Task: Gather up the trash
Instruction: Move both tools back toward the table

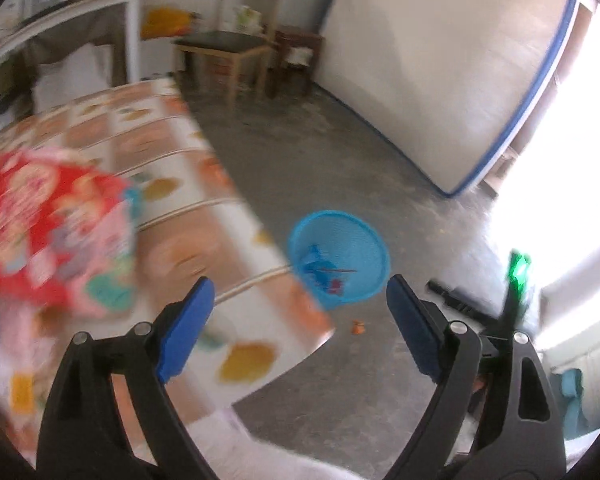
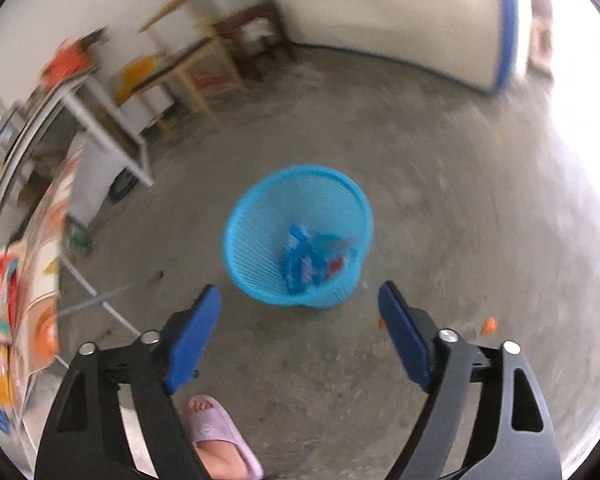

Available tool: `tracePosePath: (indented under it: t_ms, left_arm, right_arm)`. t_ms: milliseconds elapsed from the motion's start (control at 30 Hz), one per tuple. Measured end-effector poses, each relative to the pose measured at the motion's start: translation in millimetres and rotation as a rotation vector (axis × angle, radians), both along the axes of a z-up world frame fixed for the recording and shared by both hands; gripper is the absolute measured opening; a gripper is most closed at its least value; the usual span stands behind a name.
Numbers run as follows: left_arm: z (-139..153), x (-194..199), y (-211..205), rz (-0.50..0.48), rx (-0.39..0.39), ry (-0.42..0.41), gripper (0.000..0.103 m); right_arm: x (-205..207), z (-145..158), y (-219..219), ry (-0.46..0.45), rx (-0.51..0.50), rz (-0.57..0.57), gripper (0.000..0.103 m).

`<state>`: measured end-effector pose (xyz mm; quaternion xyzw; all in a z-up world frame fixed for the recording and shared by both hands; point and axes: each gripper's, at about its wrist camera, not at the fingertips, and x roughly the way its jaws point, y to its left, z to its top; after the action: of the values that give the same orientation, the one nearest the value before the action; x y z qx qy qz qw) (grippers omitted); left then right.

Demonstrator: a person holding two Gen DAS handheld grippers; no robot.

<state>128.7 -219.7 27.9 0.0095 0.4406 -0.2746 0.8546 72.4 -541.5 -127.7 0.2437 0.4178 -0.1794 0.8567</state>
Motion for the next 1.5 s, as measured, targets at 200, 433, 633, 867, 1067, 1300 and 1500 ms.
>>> tracePosePath:
  t_ms: [200,433,633,867,1067,1300,1500]
  left_arm:
    - [-6,-26,71,0.089,0.014,-0.024,0.088]
    - [-20,-52,144,0.209,-0.038,-0.047,0.095]
    - [-21,-60,175,0.243,-0.117,-0.106,0.095]
    - [-28,-61,194,0.222,-0.171,-0.159,0.095]
    - [-31,-69,202,0.228,-0.081,-0.258,0.095]
    - [-34,-68,212,0.279,-0.050,-0.301,0.095]
    - [-34,-77,220,0.300,-0.011,-0.339,0.095]
  right_arm:
    - [32,72,68,-0.072,-0.209,0.157,0.097]
    - [50,121,139,-0.116,-0.317,0.314,0.097]
    - [47,149,190,-0.201,-0.308,0.453,0.097]
    - [62,167,232,-0.276,-0.013,0.616,0.097]
    - [99,135,270,-0.190,0.506,0.698,0.095]
    - [131,102,300,-0.084,0.787,0.700,0.091]
    - [134,73,306,-0.024,0.981,0.621,0.090]
